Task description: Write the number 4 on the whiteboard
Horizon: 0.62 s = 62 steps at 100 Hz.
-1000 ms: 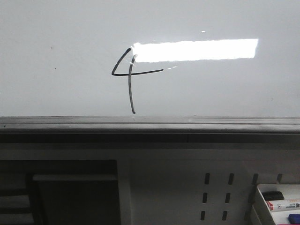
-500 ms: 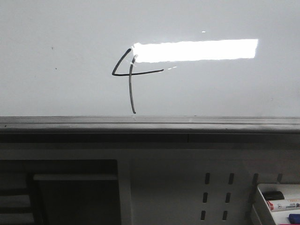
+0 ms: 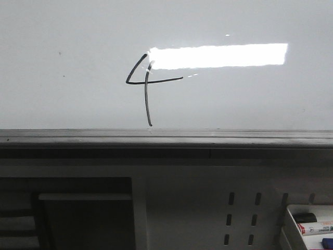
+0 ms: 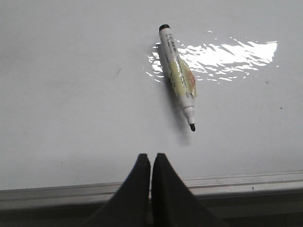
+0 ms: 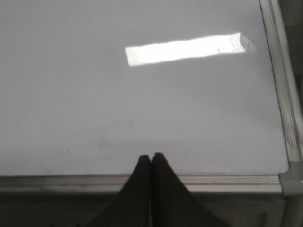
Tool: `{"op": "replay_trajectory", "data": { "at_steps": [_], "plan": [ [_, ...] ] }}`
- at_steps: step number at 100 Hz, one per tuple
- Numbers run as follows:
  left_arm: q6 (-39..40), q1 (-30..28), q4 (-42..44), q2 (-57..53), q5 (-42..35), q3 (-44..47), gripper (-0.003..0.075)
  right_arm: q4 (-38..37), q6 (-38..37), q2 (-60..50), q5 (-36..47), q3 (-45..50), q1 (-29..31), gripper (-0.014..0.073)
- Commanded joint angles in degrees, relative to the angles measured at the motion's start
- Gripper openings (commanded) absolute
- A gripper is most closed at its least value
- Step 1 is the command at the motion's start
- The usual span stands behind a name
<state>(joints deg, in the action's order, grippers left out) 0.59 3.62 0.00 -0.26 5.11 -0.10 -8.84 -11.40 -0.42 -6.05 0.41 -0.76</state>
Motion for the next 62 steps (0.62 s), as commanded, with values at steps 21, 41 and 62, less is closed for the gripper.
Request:
{"op": "replay_trajectory", "data": {
  "at_steps": [21, 41, 62],
  "plan": [
    [0.5, 0.1, 0.0, -1.6, -4.3, 1.5, -0.0020, 2.7, 8.5, -1.3, 3.3, 1.2, -0.2, -0.0067],
    [0.5, 0.1, 0.0, -1.6, -4.3, 1.5, -0.0020, 2.7, 8.5, -1.3, 3.3, 1.2, -0.2, -0.0067],
    [0.5, 0.1, 0.0, -1.6, -4.3, 1.5, -0.0020, 2.7, 8.5, -1.3, 3.3, 1.2, -0.2, -0.0067]
  ]
}}
